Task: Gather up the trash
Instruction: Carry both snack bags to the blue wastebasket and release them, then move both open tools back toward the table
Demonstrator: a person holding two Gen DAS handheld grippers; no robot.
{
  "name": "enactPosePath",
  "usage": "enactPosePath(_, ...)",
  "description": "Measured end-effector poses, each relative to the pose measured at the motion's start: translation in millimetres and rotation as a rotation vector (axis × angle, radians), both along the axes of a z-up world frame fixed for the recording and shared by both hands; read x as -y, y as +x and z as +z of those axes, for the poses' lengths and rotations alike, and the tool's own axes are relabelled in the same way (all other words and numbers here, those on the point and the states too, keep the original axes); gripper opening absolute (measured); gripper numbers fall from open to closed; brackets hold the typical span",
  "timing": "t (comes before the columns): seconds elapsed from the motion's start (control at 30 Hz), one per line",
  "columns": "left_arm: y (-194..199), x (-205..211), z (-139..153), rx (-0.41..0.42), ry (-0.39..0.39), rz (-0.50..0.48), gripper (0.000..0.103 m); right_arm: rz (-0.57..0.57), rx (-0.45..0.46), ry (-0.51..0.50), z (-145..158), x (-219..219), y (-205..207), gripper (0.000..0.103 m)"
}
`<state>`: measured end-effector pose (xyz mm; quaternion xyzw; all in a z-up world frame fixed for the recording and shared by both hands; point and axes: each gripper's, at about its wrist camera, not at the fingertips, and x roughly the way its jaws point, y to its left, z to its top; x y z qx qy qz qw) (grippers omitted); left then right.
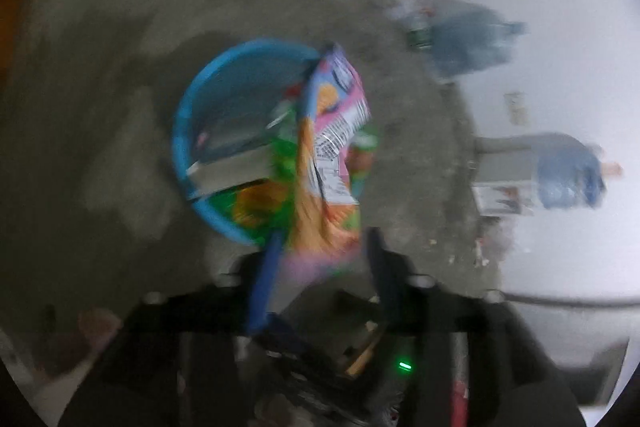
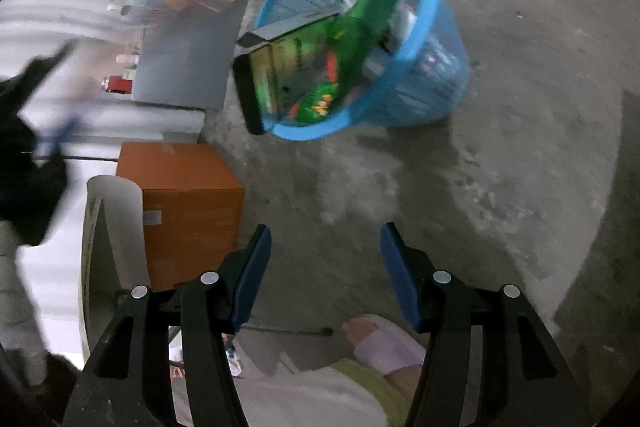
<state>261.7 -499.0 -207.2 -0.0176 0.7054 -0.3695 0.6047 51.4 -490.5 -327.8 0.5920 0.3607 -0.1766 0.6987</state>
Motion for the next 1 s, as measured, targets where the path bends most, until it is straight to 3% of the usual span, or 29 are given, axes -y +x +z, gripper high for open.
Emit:
enactPosePath(0.03,3.7,-6.2,-5.5,-0.015,0.019,0.031,0.045,-0.006,-0.005,-0.003,1.2,1.4,-5.1,0.055)
enactPosePath(0.13,9.5,-23.8,5.0,-0.033,-0.036,0.072,0.045,-0.018,-0.014,-0.025,7.0,5.1,-17.0,0.055)
enactPosePath(0.23,11.3,-40.0,41.3,0.044,-0.081,0.055,0.045,-0.028,-0.024,-0.043,14.0,6.9,-25.8,0.055)
enactPosePath(0.37,1.3,-78.2,110.3,0.187,-0.155,-0.005,0.045,-0.029,-0.033,-0.124,39.4,2.5,-35.9,0.055)
enactPosePath(0.47,-20.6,-116.0,169.5,0.349,-0.214,-0.057,0.047,-0.008,-0.041,-0.266,79.7,-8.7,-42.0,0.055)
enactPosePath(0.53,-42.1,-157.5,207.2,0.474,-0.25,-0.068,0.055,0.017,-0.038,-0.389,112.0,-21.7,-42.4,0.055)
enactPosePath(0.6,-60.6,-187.6,232.8,0.581,-0.253,-0.054,0.074,0.053,-0.016,-0.54,154.2,-39.8,-38.5,0.055)
enactPosePath(0.73,-105.0,-264.0,279.3,0.804,-0.22,0.048,0.094,0.104,0.088,-0.765,225.9,-79.9,-27.6,0.068)
enactPosePath(0.9,-151.0,-332.8,306.8,0.946,-0.183,0.203,0.098,0.192,0.193,-1.031,297.5,-152.7,-16.4,0.096)
enactPosePath(1.0,-170.8,-366.8,298.8,0.947,-0.127,0.28,0.098,0.25,0.219,-1.146,322.5,-195.8,-14.3,0.096)
